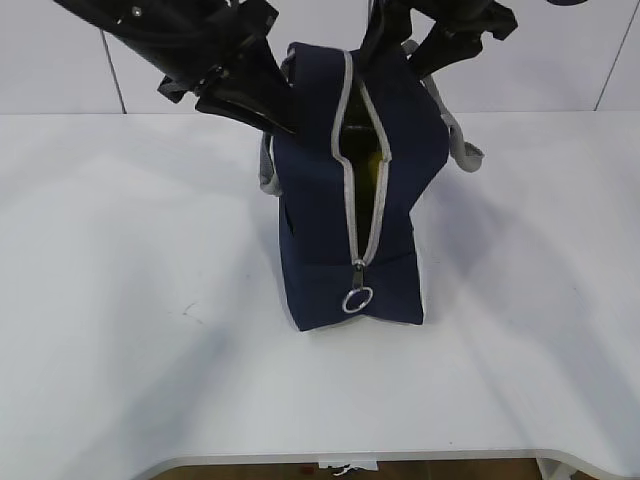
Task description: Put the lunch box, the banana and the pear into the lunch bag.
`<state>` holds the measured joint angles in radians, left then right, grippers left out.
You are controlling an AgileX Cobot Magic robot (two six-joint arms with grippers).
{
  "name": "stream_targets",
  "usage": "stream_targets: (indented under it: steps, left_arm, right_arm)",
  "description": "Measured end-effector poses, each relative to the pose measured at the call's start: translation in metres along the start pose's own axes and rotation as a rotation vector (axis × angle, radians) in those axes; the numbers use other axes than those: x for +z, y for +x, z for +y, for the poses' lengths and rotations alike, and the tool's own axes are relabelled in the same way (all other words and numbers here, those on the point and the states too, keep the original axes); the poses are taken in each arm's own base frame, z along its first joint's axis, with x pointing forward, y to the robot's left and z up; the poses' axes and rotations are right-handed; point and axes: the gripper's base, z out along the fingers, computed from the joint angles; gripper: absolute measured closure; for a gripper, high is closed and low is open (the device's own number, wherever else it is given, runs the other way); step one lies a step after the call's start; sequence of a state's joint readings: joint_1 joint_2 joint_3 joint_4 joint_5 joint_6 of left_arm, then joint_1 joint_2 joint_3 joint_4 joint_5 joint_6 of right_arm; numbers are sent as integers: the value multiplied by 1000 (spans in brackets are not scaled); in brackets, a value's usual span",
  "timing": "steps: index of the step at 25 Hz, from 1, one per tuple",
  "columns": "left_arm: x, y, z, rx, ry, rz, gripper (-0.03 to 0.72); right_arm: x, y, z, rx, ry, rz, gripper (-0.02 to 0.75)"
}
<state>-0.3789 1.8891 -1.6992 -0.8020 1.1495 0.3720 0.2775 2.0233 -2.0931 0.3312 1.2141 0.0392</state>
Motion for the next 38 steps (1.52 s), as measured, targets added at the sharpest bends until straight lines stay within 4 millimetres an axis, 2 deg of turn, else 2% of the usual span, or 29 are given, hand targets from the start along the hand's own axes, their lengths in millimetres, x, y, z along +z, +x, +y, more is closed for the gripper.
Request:
stream_targets:
  steps: [2,3,4,7,16,20,23,24,25,26,29,31,33,35,38]
  left_arm:
    - [0,-1,-1,-8,16,-6,525]
    - [0,-1,-3,-12,28,-12,442]
    - [0,-2,-3,-14,32,-14,402]
    - [-8,-1,-10,-1,40,-25,328]
    - [-23,-2,-25,46,50,-12,308]
    - [-33,2,-24,42,-51,3,308]
    - [-51,7,-28,23,-170,-2,308]
    - [-52,8,-25,33,-198,4,308]
    - [-64,10,-32,65,-235,-16,308]
    - [-64,11,-31,34,-243,-12,308]
    - [-86,17,-42,56,-316,-45,317]
    - [-90,21,-42,61,-339,-46,324]
    - [-99,32,-47,65,-363,-49,332]
    - [-101,38,-48,68,-374,-44,333]
    - [-97,58,-39,50,-426,19,334]
  right_arm:
    - [-5,1,2,-12,0,-1,260]
    - [-10,1,3,-23,0,-9,259]
    - [-16,1,4,-34,5,-17,258]
    - [-34,1,8,-66,27,-48,258]
    - [-69,5,15,-124,61,-104,258]
    - [-88,8,19,-156,70,-141,258]
    - [-108,12,24,-173,80,-180,258]
    - [-116,14,26,-180,81,-196,258]
    - [-122,17,27,-181,82,-204,258]
    - [-129,21,29,-187,82,-212,258]
    - [-140,40,29,-209,87,-191,258]
    - [-143,53,28,-219,92,-170,258]
    - [-143,68,25,-224,96,-177,258]
    - [-145,80,24,-232,99,-206,258]
    - [-151,108,19,-251,109,-303,258]
